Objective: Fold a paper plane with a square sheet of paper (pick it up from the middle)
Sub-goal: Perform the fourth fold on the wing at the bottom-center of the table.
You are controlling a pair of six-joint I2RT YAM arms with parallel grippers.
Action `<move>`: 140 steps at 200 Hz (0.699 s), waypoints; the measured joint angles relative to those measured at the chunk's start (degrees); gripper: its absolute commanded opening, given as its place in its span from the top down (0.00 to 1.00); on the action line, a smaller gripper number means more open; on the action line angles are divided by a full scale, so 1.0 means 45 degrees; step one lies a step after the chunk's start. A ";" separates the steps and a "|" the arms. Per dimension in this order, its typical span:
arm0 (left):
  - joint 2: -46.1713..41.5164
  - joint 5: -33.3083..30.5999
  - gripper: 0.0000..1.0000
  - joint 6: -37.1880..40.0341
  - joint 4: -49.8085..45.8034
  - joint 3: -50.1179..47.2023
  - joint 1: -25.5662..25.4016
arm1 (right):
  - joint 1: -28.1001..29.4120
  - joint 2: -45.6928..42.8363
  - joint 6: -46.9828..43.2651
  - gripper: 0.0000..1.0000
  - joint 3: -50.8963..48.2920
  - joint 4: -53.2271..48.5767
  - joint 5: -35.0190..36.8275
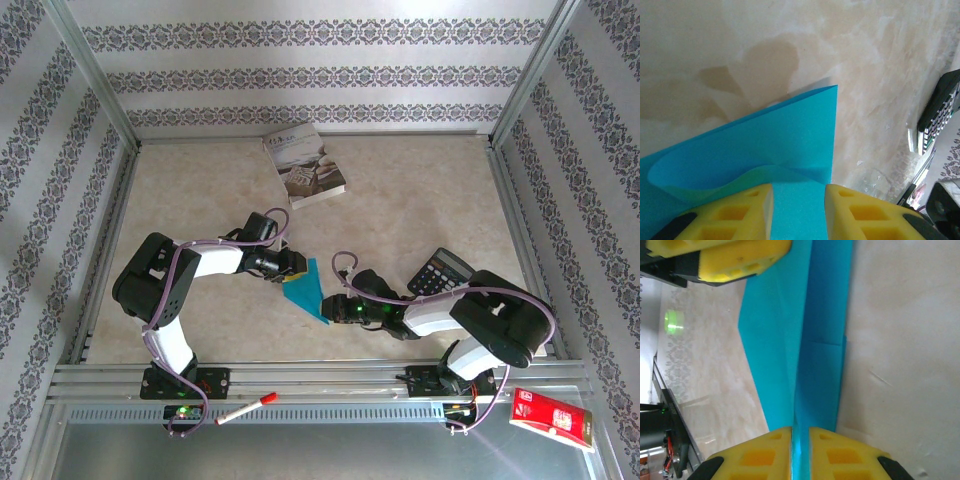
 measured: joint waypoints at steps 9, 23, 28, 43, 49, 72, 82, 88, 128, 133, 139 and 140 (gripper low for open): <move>0.0000 0.0000 0.67 0.0000 0.0000 0.0000 0.0000 | 0.0000 0.0015 0.0000 0.87 0.0000 0.0039 0.0000; 0.0000 0.0000 0.67 0.0029 0.0000 0.0000 0.0000 | 0.0000 0.0039 0.0024 0.88 0.0005 0.0053 -0.0005; 0.0000 0.0000 0.67 0.0034 -0.0005 0.0000 0.0000 | 0.0000 0.0049 0.0049 0.88 0.0010 0.0053 0.0000; 0.0000 0.0000 0.67 0.0039 -0.0005 0.0000 0.0000 | 0.0000 0.0053 0.0107 0.87 0.0019 0.0073 0.0000; 0.0000 0.0000 0.67 0.0039 -0.0005 0.0000 0.0000 | 0.0000 0.0053 0.0146 0.87 0.0019 0.0102 0.0000; 0.0000 0.0000 0.67 0.0044 -0.0005 0.0000 0.0000 | 0.0000 0.0053 0.0253 0.88 0.0019 0.0194 0.0000; 0.0000 0.0000 0.67 0.0049 -0.0005 0.0000 0.0000 | 0.0000 0.0058 0.0296 0.90 0.0019 0.0243 0.0000; 0.0000 0.0000 0.67 0.0053 -0.0005 0.0000 0.0000 | 0.0000 0.0063 0.0330 0.91 0.0019 0.0272 0.0000; 0.0000 -0.0010 0.67 0.0087 0.0000 0.0000 0.0005 | 0.0000 0.0287 0.0593 0.94 0.0019 0.0544 -0.0019; 0.0000 -0.0010 0.67 0.0087 0.0000 0.0000 0.0005 | 0.0000 0.0325 0.0627 0.94 0.0019 0.0597 -0.0029; 0.0000 -0.0010 0.67 0.0087 0.0000 0.0000 0.0005 | 0.0000 0.0384 0.0675 0.94 0.0019 0.0719 -0.0068; 0.0000 -0.0010 0.67 0.0087 0.0000 0.0000 0.0005 | 0.0000 0.0393 0.0670 0.94 0.0019 0.0733 -0.0073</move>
